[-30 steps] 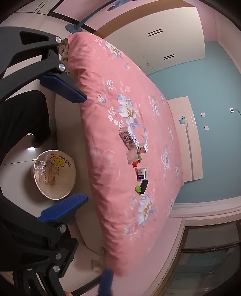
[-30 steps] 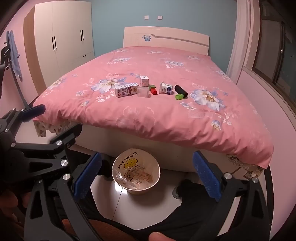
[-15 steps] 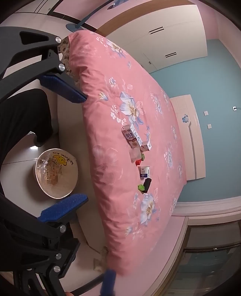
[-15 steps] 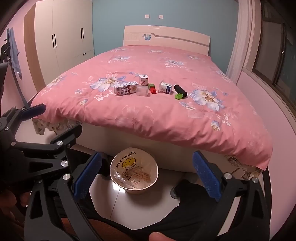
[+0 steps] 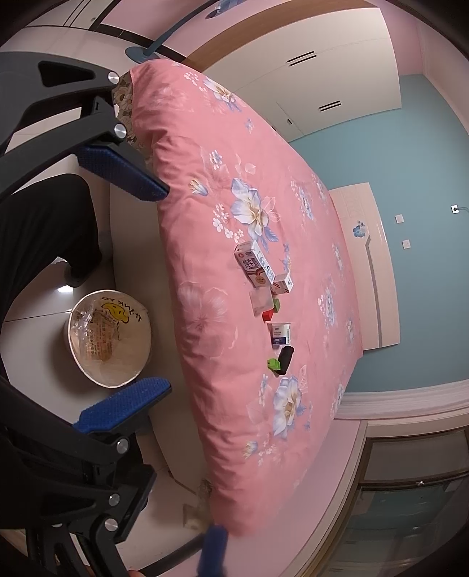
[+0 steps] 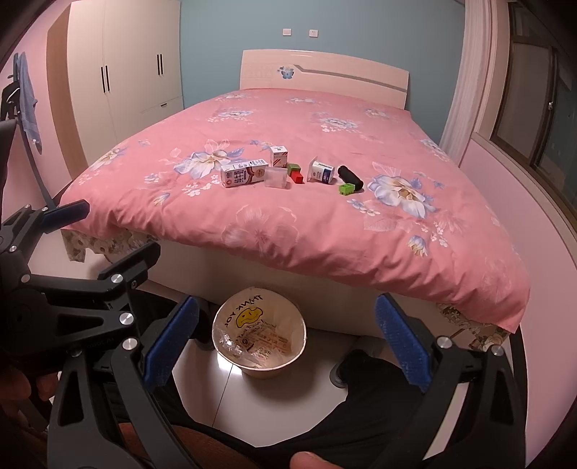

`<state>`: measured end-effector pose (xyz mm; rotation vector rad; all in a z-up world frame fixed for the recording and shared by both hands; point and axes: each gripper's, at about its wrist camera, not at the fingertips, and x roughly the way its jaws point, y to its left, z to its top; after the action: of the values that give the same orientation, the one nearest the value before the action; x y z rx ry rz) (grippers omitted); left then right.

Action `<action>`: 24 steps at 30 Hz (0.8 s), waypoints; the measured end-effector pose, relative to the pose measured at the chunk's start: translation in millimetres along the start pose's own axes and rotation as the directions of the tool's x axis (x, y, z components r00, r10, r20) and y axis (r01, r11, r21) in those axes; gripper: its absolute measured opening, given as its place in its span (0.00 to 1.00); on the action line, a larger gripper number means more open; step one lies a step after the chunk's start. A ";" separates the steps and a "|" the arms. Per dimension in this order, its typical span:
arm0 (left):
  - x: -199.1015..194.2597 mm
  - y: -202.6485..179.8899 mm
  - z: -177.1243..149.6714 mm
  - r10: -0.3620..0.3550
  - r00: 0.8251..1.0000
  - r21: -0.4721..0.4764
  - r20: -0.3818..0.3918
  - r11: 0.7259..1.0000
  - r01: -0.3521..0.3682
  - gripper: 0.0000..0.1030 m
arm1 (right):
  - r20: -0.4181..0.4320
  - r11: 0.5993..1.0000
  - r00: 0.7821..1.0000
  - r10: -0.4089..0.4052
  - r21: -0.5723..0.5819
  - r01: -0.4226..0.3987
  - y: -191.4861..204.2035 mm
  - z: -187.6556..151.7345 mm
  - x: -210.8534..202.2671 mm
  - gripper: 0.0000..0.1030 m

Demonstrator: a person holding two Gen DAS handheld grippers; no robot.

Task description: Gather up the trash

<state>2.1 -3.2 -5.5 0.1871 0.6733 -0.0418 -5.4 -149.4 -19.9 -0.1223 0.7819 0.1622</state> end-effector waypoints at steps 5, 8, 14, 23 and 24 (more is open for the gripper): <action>4.6 0.6 1.3 -0.001 1.000 -0.001 -0.002 1.000 0.001 0.97 | -0.001 1.000 1.000 -0.002 -0.003 0.002 2.0 1.2 -1.2 0.94; 4.0 0.5 0.9 -0.003 1.000 0.000 -0.002 1.000 0.003 0.97 | -0.001 1.000 1.000 -0.005 -0.002 0.005 2.4 1.1 -1.2 0.94; 4.3 0.8 1.1 -0.003 1.000 -0.002 -0.003 1.000 0.003 0.97 | 0.000 1.000 1.000 -0.004 -0.001 0.004 3.3 -0.1 -1.0 0.94; 5.4 0.1 0.1 0.000 1.000 -0.001 -0.005 1.000 0.000 0.97 | -0.002 1.000 1.000 -0.001 -0.003 0.001 4.0 0.1 -0.8 0.94; 5.4 0.0 -0.1 0.001 1.000 0.001 -0.005 1.000 -0.001 0.97 | -0.003 1.000 1.000 0.000 -0.003 0.000 3.4 0.3 -0.7 0.94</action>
<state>6.2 -3.1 -9.0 0.1884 0.6781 -0.0404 -6.4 -146.1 -19.4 -0.1254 0.7851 0.1631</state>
